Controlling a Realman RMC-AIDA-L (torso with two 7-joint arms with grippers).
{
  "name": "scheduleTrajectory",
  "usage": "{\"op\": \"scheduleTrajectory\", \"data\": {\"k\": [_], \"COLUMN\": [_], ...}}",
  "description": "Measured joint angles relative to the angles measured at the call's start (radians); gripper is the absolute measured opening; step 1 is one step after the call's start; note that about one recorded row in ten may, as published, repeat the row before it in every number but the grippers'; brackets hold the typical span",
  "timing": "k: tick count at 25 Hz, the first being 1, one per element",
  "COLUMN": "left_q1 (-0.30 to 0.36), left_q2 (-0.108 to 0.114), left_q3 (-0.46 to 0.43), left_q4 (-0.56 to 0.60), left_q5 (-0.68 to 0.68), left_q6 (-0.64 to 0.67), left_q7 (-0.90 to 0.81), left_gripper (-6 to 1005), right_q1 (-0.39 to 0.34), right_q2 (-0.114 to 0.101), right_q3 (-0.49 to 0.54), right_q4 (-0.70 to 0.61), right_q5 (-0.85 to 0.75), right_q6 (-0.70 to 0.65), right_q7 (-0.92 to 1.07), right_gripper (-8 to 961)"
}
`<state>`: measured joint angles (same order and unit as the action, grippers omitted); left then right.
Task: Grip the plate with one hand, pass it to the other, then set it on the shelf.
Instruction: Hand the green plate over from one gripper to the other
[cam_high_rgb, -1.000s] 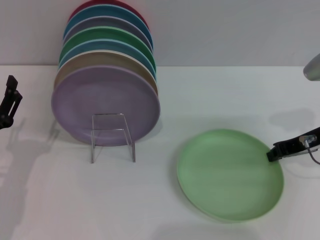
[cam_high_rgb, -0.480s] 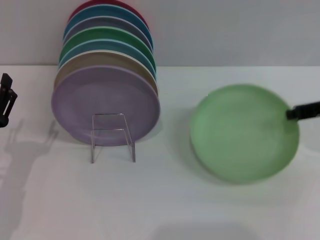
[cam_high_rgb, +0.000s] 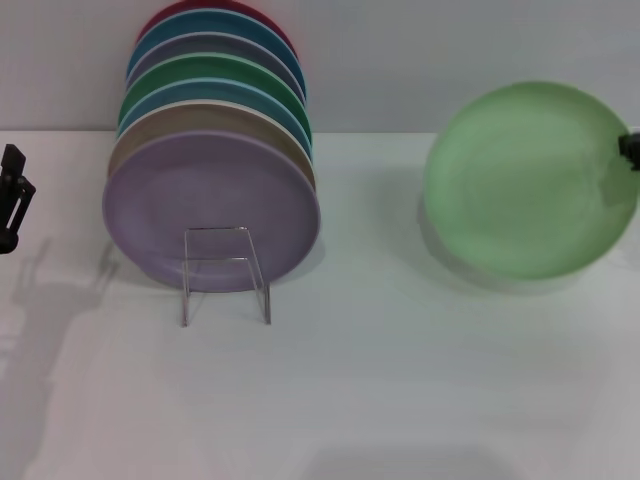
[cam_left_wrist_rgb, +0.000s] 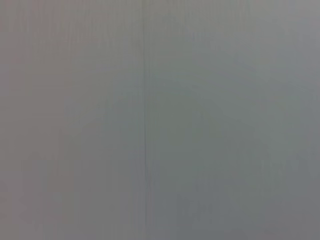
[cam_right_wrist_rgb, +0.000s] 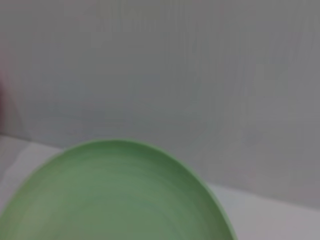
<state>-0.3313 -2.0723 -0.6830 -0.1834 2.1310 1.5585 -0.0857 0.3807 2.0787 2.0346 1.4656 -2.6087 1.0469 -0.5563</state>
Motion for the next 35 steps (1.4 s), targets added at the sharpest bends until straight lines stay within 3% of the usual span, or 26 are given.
{"op": "scheduleTrajectory", "data": {"k": [12,25,31,35], "left_q1": [-0.007,-0.009,-0.007,-0.004], "left_q2": [0.000,0.000,0.000,-0.001], "left_q3": [0.012,0.016,0.025,0.031], "left_q4": [-0.001,-0.001,-0.010,-0.014], "left_q5": [0.001,0.001,0.003,0.003], "left_q6": [0.000,-0.001,-0.004,-0.006], "left_q7": [0.000,0.000,-0.002,-0.002], "left_gripper": [805,804,804,803], "right_q1": [-0.078,-0.104,-0.175,-0.184], "right_q2": [0.002,0.003,0.003,0.003], "right_q3": [-0.213,-0.406,-0.542,-0.586], "right_q4": [0.030,-0.096,-0.169,-0.230], "right_q5": [0.009,0.004,0.005,0.008], "right_q6": [-0.324,-0.711,-1.041,-1.181], "right_q7": [-0.042,-0.042,-0.040,-0.030], "right_gripper": [16,18,21,22]}}
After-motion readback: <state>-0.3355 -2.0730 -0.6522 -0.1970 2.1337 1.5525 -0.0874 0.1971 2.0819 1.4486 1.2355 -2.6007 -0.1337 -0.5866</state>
